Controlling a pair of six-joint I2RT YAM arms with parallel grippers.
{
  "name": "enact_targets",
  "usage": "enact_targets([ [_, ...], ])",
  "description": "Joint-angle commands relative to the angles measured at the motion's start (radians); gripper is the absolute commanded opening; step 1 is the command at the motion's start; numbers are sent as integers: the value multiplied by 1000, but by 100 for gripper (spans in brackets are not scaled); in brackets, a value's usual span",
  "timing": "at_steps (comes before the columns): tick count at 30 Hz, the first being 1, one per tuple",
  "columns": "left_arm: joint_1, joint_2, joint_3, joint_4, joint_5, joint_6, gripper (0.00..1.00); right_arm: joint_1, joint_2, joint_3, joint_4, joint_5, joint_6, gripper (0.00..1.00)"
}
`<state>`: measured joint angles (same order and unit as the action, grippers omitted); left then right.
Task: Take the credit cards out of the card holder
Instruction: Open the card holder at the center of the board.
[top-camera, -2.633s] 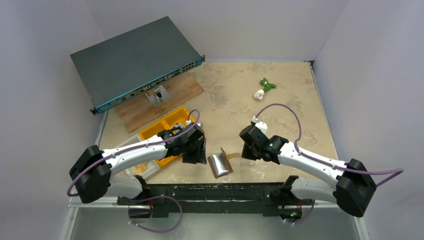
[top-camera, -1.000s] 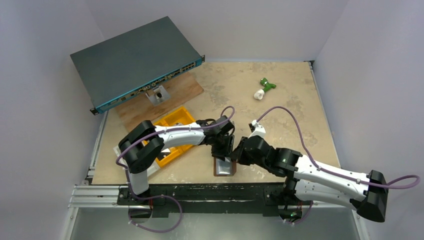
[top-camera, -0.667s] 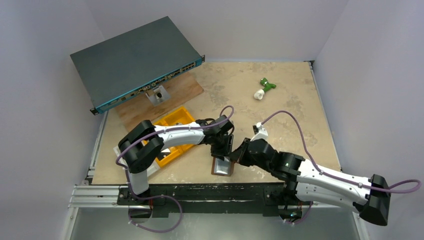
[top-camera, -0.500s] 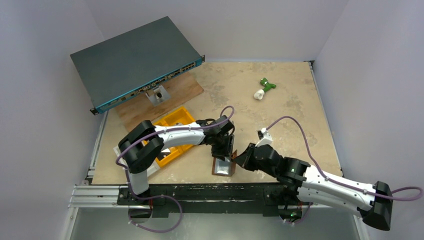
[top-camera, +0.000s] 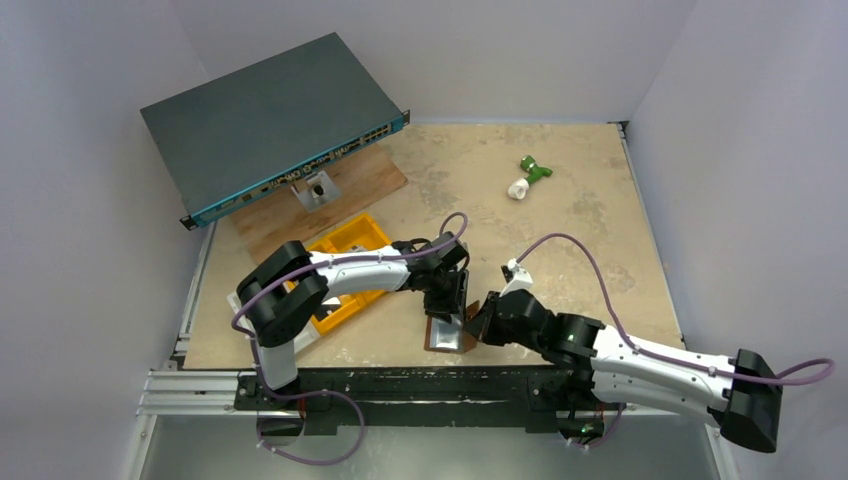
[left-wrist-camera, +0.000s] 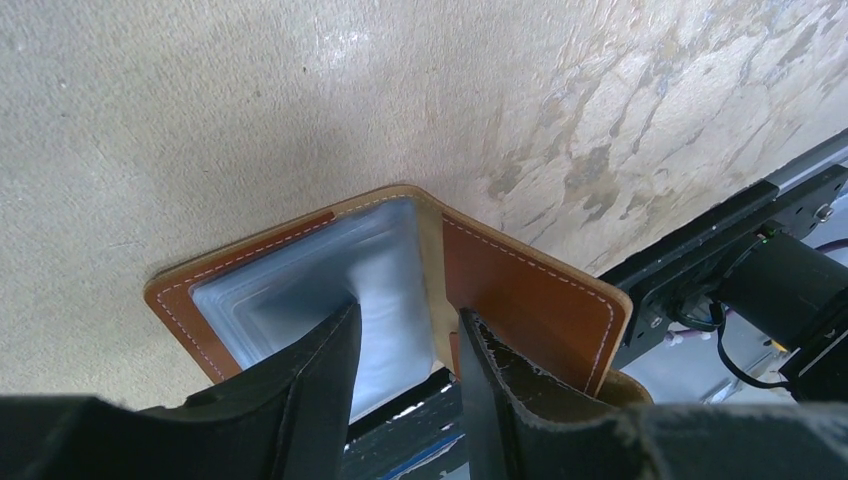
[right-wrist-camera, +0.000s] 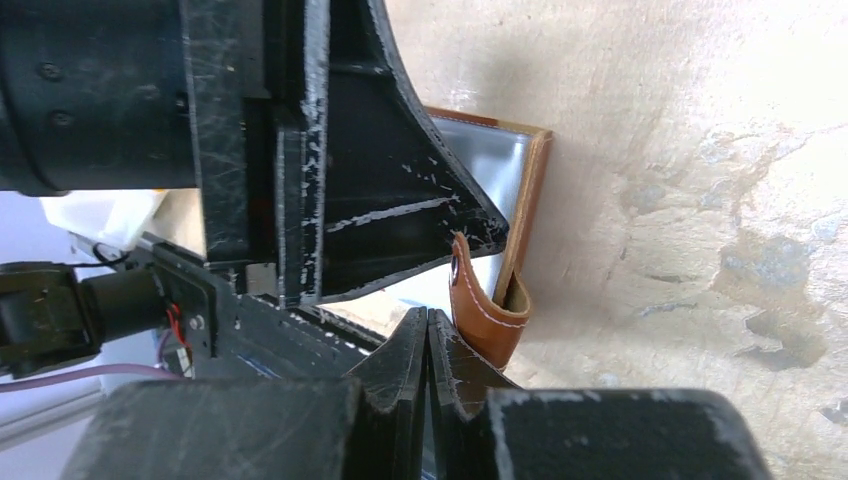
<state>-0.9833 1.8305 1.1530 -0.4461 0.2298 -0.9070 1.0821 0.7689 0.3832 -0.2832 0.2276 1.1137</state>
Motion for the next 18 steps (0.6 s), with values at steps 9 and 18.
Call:
enact_targets([
  [9,-8,-87,-68,-43,-44,4,41,4,190,25,-141,71,132,2],
  [18,-6,-251,-160,-107,-131,12,42,-7,443,46,19,5,97,2],
])
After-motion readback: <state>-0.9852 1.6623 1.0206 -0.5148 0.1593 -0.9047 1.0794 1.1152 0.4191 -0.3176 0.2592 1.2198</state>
